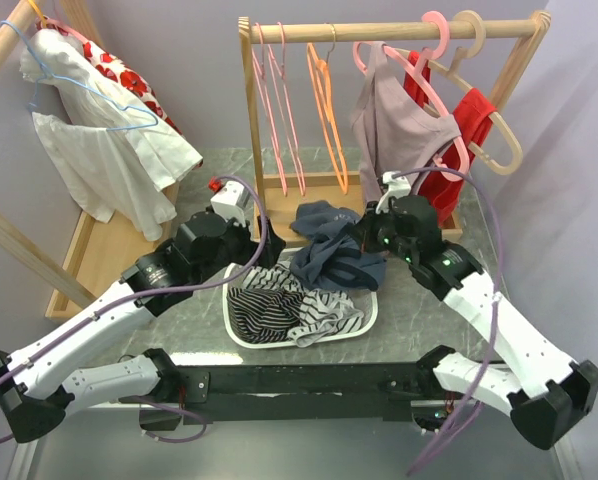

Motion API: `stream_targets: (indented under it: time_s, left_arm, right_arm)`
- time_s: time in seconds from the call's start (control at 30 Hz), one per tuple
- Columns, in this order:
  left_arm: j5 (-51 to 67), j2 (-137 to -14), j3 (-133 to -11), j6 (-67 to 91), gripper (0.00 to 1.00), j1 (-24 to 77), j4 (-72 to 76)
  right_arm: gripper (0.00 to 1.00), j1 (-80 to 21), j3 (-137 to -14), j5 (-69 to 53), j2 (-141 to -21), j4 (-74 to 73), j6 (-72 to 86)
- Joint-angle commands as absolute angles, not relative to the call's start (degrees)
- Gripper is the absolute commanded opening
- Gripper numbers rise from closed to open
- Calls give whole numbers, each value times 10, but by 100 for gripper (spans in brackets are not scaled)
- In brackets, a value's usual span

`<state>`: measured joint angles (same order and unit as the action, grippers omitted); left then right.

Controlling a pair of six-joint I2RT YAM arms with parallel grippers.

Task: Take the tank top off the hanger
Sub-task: Pick up the tank top from the center of the board, then place the tank top in the bin.

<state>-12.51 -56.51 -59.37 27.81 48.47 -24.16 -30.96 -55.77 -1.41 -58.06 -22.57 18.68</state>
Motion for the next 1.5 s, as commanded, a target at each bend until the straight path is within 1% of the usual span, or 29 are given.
stream_targets:
  time_s: [0.0, 0.03, 0.1, 0.13, 0.2, 0.27, 0.33, 0.37, 0.57, 0.7, 0.8, 0.87, 0.93, 1.07, 1.23, 1.33, 1.47]
  left_arm:
    - [-146, -559, -626, 265, 97, 478, -214]
    - [-147, -557, -624, 266, 99, 478, -207]
    - [-145, -555, -623, 265, 99, 476, -200]
    - [-145, -555, -623, 266, 99, 476, -199]
    - [-142, -558, -626, 266, 99, 475, -198]
    - [-145, -557, -625, 275, 99, 475, -196]
    - [-151, -553, -618, 280, 99, 475, -190]
    - [-154, -548, -615, 281, 100, 475, -186]
    - [-178, -535, -613, 280, 99, 475, -181]
    - [-181, -529, -612, 279, 99, 475, -180]
    - [-177, -530, -608, 279, 99, 475, -178]
    - [-175, -532, -607, 279, 99, 475, -178]
    - [-173, -536, -606, 279, 99, 475, -173]
    - [-171, -543, -616, 278, 99, 475, -171]
    - [-170, -541, -614, 275, 99, 475, -163]
    - [-172, -534, -610, 273, 99, 475, -162]
    - [-178, -526, -602, 271, 99, 475, -162]
  right_arm:
    - [0, -308, -597, -82, -545, -275, 146]
    - [0, -308, -605, -108, -540, -296, 138]
    - [0, -308, -609, -137, -519, -315, 129]
    - [0, -309, -607, -186, -511, -317, 117]
    - [0, -309, -607, -228, -488, -314, 114]
    - [0, -309, -614, -317, -486, -316, 115]
    - [0, -308, -641, -370, -493, -323, 120]
    - [0, -308, -652, -433, -502, -326, 117]
    - [0, -310, -710, -501, -504, -371, 84]
    - [0, -310, -734, -489, -519, -465, 39]
    - [0, -310, -758, -488, -522, -501, 5]
    - [0, -310, -767, -498, -513, -490, 6]
    - [0, -310, -776, -529, -504, -443, 25]
    - [0, -309, -790, -490, -499, -410, 43]
    - [0, -310, -761, -476, -547, -415, 44]
    - [0, -310, -732, -433, -587, -411, 50]
    - [0, -309, -672, -384, -610, -337, 75]
